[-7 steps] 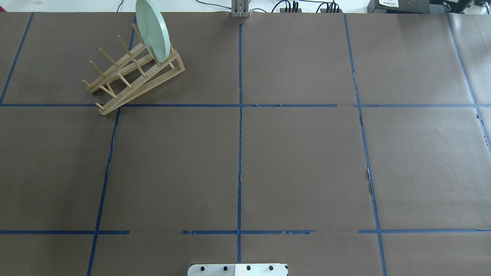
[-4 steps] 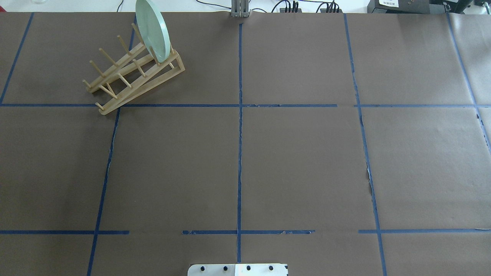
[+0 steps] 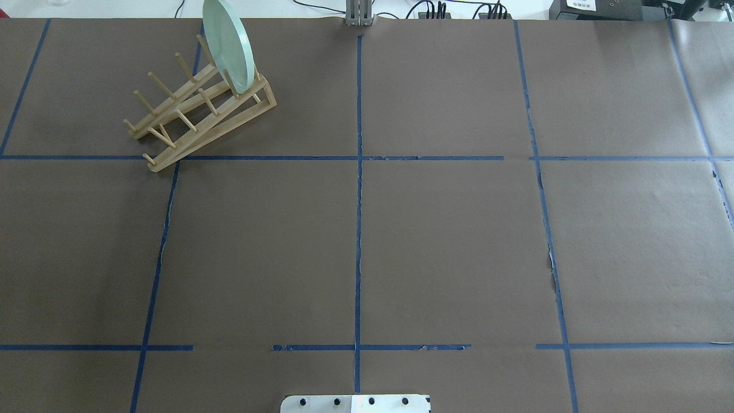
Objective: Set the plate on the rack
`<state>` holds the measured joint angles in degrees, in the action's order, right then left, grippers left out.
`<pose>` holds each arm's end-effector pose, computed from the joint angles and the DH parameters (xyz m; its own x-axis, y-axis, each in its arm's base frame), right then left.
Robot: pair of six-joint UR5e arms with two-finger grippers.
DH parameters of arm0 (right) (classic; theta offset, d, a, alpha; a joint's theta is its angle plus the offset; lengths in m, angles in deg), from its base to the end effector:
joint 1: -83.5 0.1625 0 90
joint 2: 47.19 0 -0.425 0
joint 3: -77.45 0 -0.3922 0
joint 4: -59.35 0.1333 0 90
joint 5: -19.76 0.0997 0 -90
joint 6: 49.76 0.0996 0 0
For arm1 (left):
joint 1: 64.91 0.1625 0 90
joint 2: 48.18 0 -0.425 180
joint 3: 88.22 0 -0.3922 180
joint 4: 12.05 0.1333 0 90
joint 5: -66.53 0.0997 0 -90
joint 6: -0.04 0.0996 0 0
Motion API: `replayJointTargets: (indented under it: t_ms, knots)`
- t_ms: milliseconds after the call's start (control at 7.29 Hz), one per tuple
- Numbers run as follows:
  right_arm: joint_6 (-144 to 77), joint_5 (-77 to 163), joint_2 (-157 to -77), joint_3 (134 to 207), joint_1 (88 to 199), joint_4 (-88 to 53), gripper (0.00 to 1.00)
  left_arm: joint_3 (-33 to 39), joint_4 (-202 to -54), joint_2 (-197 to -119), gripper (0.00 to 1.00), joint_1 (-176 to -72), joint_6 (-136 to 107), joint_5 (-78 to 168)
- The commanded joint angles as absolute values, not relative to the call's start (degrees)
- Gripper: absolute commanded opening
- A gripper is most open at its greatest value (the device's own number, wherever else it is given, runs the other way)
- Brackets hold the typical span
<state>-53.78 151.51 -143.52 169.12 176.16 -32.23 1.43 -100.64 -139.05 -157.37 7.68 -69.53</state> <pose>0.0871 -0.4315 0.7015 0.7433 0.0370 0.6679 0.0060 0.9981 -0.0620 -0.0829 -0.4941 0.6545 0.6923 0.0922 -0.7157 -0.0496 0.9955 0.0803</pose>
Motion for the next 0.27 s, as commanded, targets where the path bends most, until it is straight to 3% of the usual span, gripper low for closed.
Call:
replayJointTargets:
  t_ms: [0, 137]
  knots:
    - [-53.8, 151.5, -143.5, 169.1, 176.2, -32.2, 1.0, 1.5, -100.6, -139.1, 1.0, -157.4, 7.8, -69.5]
    - [-53.8, 151.5, -143.5, 169.1, 176.2, -32.2, 1.0, 1.5, -100.6, -139.0, 1.0, -157.4, 7.7, -69.5]
